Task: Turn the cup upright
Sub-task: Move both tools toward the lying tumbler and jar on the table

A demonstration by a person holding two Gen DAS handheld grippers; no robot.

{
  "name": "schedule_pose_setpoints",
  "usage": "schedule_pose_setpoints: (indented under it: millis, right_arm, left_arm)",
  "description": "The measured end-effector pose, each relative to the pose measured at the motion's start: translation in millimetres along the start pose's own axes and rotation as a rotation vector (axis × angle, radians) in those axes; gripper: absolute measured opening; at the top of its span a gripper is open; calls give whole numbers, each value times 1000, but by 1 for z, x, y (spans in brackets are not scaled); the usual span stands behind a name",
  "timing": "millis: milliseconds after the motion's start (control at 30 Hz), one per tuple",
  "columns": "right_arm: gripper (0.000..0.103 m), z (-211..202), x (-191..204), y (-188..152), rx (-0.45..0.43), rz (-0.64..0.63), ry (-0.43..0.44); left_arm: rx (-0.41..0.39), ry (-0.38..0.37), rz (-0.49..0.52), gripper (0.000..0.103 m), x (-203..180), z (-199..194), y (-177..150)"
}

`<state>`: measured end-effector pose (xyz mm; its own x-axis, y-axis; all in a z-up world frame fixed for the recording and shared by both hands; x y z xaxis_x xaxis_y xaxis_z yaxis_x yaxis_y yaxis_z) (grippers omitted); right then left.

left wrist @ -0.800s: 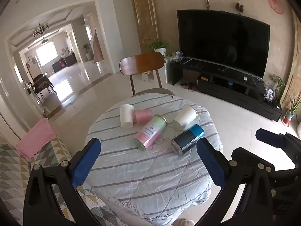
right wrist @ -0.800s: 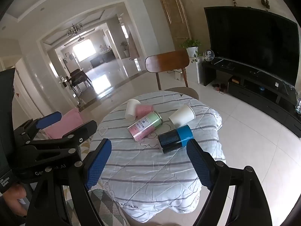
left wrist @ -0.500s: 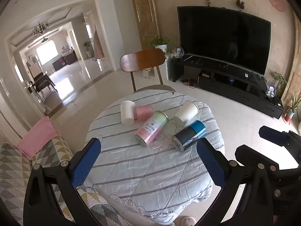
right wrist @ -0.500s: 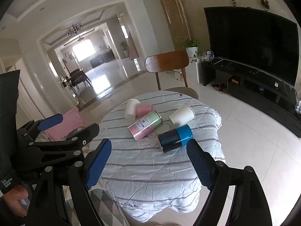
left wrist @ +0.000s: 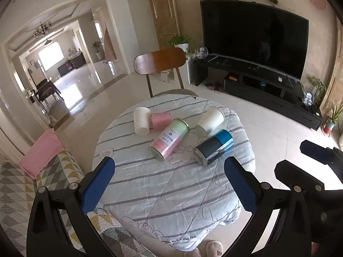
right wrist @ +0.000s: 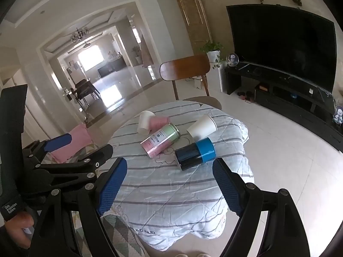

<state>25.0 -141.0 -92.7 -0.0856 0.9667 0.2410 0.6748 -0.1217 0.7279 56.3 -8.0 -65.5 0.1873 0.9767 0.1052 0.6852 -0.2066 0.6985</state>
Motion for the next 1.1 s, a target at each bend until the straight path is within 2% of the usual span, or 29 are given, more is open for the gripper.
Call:
schedule_pose_setpoints:
  millis: [300,1100]
  right_arm:
    - [83,4,-14,-5,24,46,-17]
    - [83,11,-40,0,54,115,-3]
  left_arm:
    - [42,-4,29,103,-12,15,-3]
    - [69,9,60,103,-28,31,3]
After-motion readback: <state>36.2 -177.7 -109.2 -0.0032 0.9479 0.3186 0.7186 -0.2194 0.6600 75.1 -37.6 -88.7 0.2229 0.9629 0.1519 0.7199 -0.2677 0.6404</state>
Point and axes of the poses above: each gripper's, at about its wrist camera, not at the fingertips, and z roughly the way its jaws point, x to its left, y to its top, the point moved 7 cm from there along z, roughly the way its jaws point, and after that the axes turned 4 degrees about -y, right-handed, at the moved point
